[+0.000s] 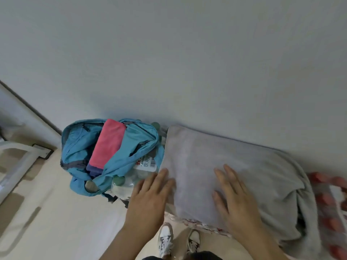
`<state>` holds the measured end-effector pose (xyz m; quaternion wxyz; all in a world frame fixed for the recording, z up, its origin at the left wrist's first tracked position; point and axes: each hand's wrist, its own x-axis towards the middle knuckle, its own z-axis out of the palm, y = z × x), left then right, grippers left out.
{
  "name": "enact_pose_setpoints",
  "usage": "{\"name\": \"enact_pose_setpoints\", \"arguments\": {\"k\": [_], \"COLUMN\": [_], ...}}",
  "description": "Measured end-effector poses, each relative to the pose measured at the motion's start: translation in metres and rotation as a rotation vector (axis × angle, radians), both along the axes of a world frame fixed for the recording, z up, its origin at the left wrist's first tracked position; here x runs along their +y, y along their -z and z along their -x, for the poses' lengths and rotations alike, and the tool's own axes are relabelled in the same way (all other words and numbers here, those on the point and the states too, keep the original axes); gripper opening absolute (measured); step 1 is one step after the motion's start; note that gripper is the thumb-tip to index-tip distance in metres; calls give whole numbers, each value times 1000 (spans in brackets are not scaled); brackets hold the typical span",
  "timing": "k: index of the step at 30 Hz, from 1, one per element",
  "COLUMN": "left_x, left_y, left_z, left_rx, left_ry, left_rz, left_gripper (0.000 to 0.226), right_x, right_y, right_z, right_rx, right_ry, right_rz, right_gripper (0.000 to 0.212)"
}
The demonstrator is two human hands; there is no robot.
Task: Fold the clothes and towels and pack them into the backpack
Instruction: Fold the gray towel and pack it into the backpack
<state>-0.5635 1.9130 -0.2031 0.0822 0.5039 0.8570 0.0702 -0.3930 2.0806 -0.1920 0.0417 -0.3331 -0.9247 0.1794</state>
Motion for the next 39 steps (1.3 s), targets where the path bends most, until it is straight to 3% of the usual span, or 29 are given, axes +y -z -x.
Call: {"name": "enact_pose_setpoints", "arguments": {"k": [4, 7, 11, 16, 21, 24, 26, 29, 32, 35, 37, 39], "left_x": [18, 53, 106, 152, 195, 207, 210, 212, 215, 227, 241, 255], "left_y": [-15, -23, -26, -34, -30, -27, -30, -30, -45, -56, -64, -72], "left_z": [-3, -15, -56, -114, -157, -172, -177, -168, -149, -138, -145, -162], "left_rx": [-26, -117, -193, -250, -241, -121, -105, -356, -684, -580, -483, -649], "left_ry": [12, 204, 521, 762, 839, 819, 770, 672, 564, 672, 598, 383], "left_rz": [-111, -255, -292, -296, -111, 10, 25, 98, 259, 449, 261, -90], "left_gripper": [56, 42, 37, 30, 35, 43, 36, 22, 29, 17, 14, 19], "right_x": [7, 12, 18, 25, 46, 59, 67, 84, 102, 114, 119, 123], "right_y": [-13, -16, -15, -8, 9, 15, 13, 10, -4, -16, -20, -21], "right_z": [-32, -71, -130, -169, -184, -195, -198, -199, -200, -203, -203, -202], "right_rx": [236, 209, 192, 272, 208, 226, 212, 352, 604, 598, 554, 518], "right_ry": [390, 591, 846, 1001, 913, 816, 716, 718, 744, 646, 558, 485], "right_rz": [107, -8, 46, 379, 362, 275, 199, 230, 416, 344, 255, 177], "right_gripper": [45, 44, 53, 45, 39, 15, 22, 21, 20, 19, 14, 9]}}
